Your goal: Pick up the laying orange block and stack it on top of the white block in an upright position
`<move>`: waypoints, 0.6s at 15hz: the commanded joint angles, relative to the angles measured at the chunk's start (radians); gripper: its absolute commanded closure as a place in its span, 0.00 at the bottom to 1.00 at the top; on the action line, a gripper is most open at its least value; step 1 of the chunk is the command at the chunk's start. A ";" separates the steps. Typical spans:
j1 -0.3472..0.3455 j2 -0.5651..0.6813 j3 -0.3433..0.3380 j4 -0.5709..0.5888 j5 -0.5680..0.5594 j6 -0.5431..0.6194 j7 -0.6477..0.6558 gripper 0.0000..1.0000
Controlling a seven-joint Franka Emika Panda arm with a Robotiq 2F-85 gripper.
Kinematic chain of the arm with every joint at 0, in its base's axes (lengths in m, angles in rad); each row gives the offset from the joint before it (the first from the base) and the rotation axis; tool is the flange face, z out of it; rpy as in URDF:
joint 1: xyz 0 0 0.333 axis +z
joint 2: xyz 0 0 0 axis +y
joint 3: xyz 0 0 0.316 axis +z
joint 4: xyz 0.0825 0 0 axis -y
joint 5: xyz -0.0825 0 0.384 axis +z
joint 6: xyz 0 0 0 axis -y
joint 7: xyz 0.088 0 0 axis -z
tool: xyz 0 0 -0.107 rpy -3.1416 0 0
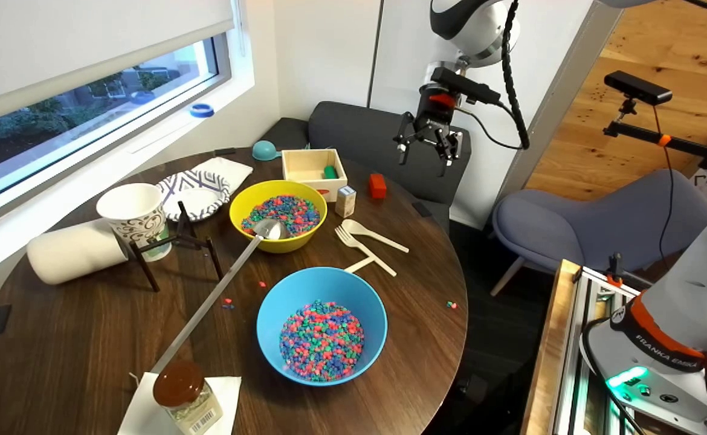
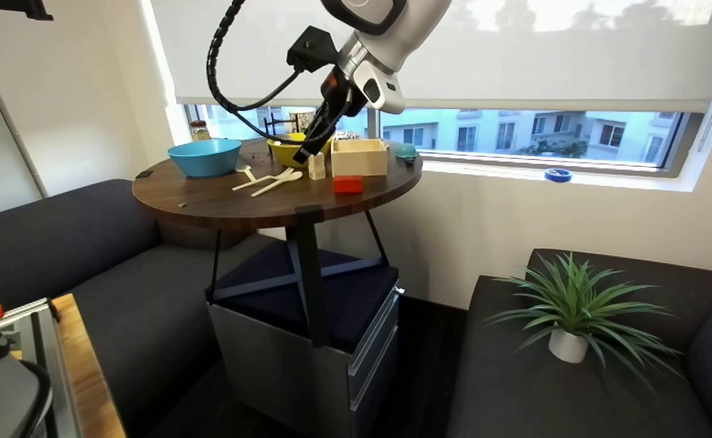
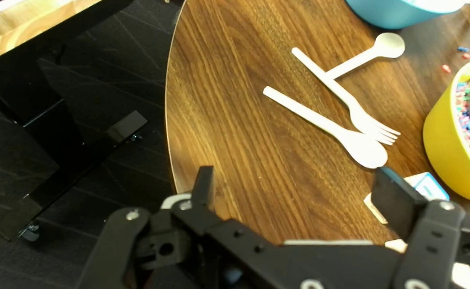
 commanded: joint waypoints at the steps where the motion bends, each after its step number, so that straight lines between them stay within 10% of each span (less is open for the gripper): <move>1: -0.011 0.093 0.005 0.096 0.016 -0.017 0.009 0.00; 9: -0.057 0.367 0.019 0.416 0.036 -0.188 0.048 0.00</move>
